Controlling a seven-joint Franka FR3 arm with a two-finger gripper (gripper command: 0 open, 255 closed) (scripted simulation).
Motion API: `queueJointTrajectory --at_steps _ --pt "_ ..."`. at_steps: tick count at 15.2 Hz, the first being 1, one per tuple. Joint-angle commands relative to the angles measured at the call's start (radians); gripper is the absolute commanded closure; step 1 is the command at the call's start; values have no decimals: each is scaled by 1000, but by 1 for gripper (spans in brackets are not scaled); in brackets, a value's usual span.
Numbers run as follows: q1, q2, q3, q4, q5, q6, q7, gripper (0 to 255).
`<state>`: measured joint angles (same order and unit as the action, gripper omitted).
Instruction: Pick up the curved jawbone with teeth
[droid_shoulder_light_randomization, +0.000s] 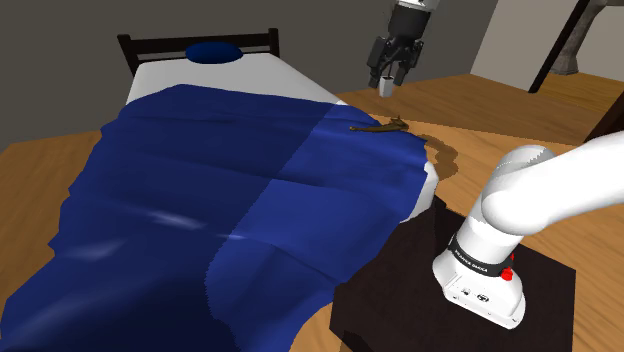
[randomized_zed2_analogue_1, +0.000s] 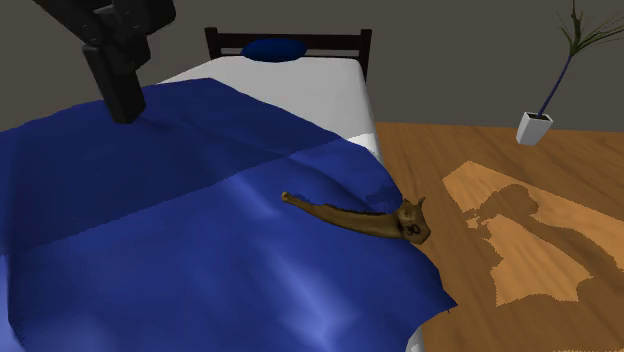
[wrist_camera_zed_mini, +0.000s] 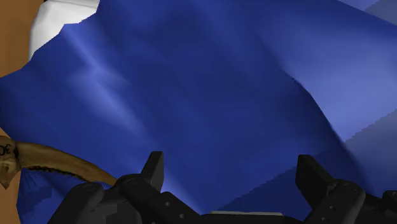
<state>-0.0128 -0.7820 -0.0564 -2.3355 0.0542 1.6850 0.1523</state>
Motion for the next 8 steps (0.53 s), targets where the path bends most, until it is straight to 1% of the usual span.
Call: queueJointTrajectory --at_steps 1,4,8 --pt "0 0 0 0 0 0 0 0" --pt "16 23 -85 -28 -46 16 -169 0" --pt "39 86 -199 -37 -107 45 -393 0"
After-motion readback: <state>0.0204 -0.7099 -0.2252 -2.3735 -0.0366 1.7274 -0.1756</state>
